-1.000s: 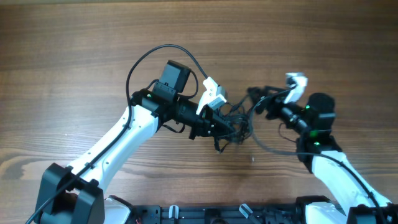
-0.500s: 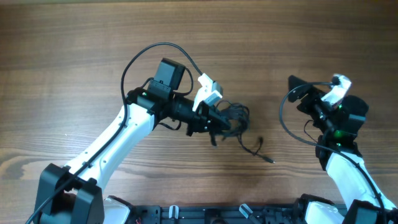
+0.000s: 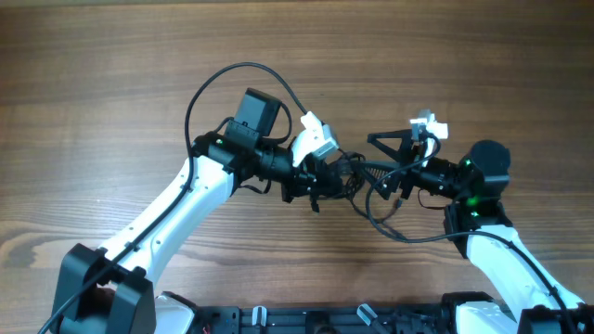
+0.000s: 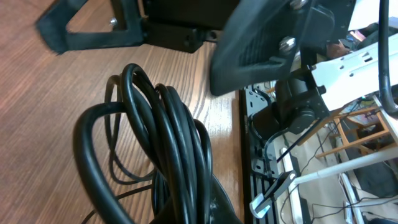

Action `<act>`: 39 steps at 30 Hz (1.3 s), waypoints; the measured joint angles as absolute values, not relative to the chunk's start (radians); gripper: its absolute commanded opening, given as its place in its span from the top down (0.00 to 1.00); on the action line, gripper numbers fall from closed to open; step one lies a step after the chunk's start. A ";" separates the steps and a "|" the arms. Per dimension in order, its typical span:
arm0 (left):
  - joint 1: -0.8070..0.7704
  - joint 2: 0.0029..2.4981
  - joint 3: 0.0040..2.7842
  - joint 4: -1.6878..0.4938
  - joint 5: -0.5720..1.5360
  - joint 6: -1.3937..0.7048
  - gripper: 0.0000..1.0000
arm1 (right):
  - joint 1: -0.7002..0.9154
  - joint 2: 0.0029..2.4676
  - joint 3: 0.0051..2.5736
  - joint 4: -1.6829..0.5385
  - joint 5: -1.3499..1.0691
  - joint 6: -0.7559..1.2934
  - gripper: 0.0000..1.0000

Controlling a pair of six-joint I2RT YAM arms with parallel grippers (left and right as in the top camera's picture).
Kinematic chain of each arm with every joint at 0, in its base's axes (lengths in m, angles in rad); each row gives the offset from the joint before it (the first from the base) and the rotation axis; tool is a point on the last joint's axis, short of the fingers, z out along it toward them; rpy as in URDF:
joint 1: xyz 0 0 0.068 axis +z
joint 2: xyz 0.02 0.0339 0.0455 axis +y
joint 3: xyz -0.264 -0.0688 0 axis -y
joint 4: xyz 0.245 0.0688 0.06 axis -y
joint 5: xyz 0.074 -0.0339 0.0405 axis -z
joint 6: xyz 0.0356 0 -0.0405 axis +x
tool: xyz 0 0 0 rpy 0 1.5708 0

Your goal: Untangle cables

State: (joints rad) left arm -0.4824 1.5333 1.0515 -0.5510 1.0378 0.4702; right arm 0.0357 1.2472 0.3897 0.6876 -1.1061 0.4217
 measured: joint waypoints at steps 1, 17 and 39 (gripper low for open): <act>-0.485 1.533 1.052 -0.551 1.040 0.470 0.96 | 0.040 1.246 0.392 0.650 -1.085 0.408 0.03; -0.485 1.533 1.052 -0.561 1.174 0.470 0.96 | 0.002 1.247 0.391 0.517 -0.878 0.334 0.09; -0.487 1.533 1.050 -0.440 1.051 0.243 0.96 | -0.007 1.246 0.391 0.578 -1.275 0.339 0.29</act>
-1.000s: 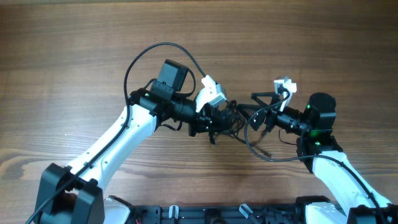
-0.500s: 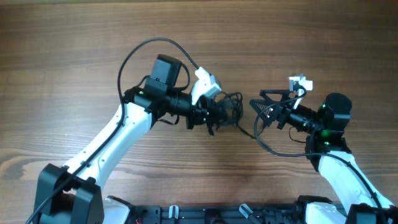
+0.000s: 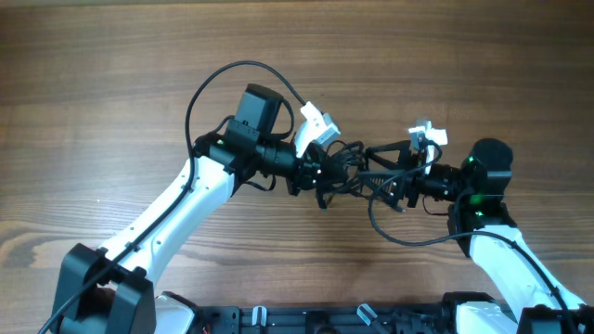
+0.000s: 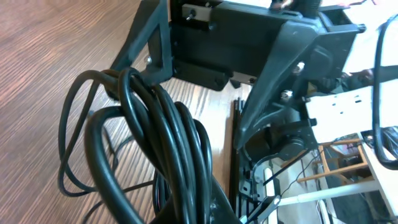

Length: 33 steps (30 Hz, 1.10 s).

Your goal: Untangle cables

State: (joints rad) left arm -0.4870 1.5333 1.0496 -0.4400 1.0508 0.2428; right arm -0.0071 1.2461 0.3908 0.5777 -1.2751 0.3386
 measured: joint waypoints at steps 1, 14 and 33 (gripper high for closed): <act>-0.487 1.533 1.050 -0.437 1.059 0.250 0.96 | -0.007 1.246 0.391 0.579 -1.287 0.334 0.36; -0.487 1.533 1.050 -0.334 1.152 0.237 0.77 | -0.007 1.246 0.391 0.584 -1.342 0.302 0.95; -0.443 1.533 1.049 -0.197 0.874 -0.198 0.00 | -0.007 1.246 0.391 0.581 -1.278 0.301 0.96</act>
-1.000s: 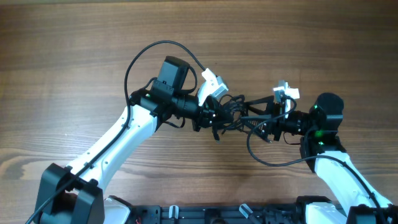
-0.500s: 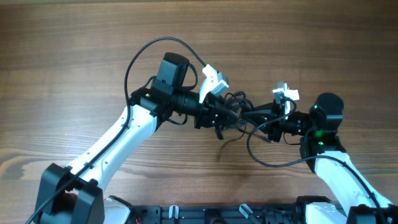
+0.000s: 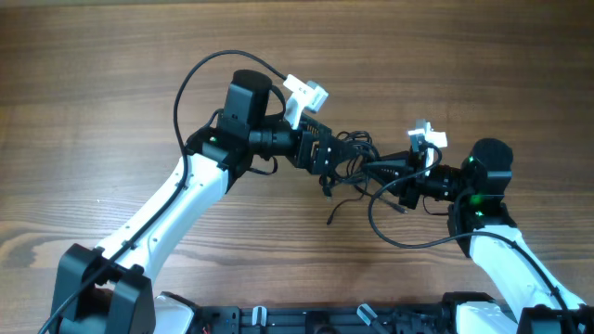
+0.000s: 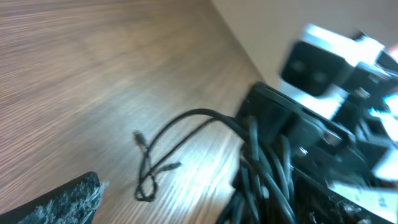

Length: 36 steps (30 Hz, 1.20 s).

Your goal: Untangle cables

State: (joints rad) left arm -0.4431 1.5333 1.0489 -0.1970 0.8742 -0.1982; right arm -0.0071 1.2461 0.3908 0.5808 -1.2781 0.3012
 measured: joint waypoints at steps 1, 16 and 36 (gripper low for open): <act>-0.443 1.533 1.049 -0.197 0.840 -0.229 0.00 | -0.007 1.246 0.391 0.580 -1.266 0.312 0.96; -0.498 1.533 1.049 -0.284 0.648 -0.303 0.00 | -0.007 1.246 0.391 0.580 -1.122 0.524 0.96; -0.722 1.560 1.049 -0.386 0.450 -0.414 0.39 | -0.007 1.265 0.388 0.741 -0.984 0.763 0.96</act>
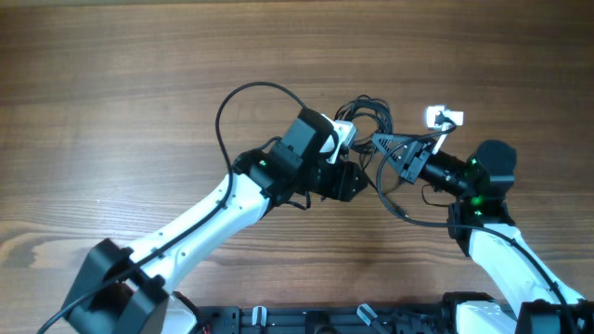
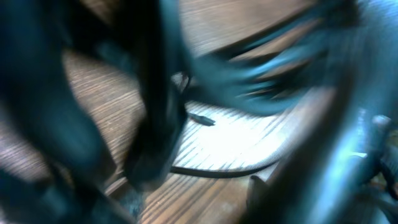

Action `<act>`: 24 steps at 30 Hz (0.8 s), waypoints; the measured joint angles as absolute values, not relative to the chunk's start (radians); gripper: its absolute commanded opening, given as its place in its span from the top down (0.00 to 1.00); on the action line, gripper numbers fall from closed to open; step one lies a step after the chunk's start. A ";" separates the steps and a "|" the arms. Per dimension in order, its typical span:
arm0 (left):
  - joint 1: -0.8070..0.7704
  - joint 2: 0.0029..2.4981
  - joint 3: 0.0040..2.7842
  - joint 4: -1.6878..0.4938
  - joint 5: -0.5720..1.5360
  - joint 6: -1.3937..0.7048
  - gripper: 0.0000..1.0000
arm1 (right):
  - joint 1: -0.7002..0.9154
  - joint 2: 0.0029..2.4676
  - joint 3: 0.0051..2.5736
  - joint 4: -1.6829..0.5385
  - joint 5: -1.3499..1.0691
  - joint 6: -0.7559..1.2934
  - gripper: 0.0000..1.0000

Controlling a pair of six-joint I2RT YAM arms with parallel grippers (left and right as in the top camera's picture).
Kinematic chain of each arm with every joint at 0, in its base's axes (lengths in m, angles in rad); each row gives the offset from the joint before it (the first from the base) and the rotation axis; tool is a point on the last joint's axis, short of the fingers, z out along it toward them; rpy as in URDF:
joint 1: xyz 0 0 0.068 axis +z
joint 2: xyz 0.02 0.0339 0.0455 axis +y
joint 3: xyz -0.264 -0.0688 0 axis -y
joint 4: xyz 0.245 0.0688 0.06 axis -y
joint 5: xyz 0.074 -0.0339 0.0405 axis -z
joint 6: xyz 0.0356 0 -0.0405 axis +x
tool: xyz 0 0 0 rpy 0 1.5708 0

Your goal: Untangle cables

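Note:
A tangle of thin black cables (image 1: 366, 115) is bunched at the middle of the wooden table. One long loop (image 1: 405, 219) sags toward the front. My right gripper (image 1: 379, 141) points left with its tip in the bunch, and from above its jaws cannot be read. My left gripper (image 1: 353, 178) sits just below the bunch, left of the right gripper. The left wrist view is badly blurred. It shows dark strands close to the lens, a loose cable end (image 2: 200, 119) on the wood, and bare wood between the two dark finger shapes at the bottom.
The left arm's own cable (image 1: 243, 104) arcs above its wrist. A white tag (image 1: 444, 117) sits on the right wrist. The black rail of the robot base (image 1: 306, 317) runs along the front edge. Bare wooden tabletop (image 1: 111, 83) lies to the left and behind.
My left arm has moved right and toward the front, so its gripper now sits below the bunch instead of left of it. The bunch is now farther back, at the right gripper's tip.
At first my left gripper was shut on a coil of cable facing the right gripper's spread fingers. Then the two grippers were closer, with strands between them. Later the left finger pad stood wide aside with a cable end trailing. Now the bunch sits at the right gripper's tip.

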State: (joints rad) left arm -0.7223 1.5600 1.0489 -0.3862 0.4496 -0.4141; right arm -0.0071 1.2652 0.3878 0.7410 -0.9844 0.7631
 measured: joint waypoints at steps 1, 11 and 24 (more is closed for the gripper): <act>-0.730 1.578 1.049 -0.385 0.430 -0.439 0.39 | -0.007 1.265 0.388 0.760 -0.984 0.775 0.96; -0.737 1.618 1.049 -0.417 0.389 -0.494 0.54 | -0.010 1.265 0.388 0.780 -0.933 0.804 0.95; -0.522 1.249 1.047 -0.423 0.386 -0.393 0.35 | -0.018 1.266 0.388 0.719 -1.051 0.686 0.95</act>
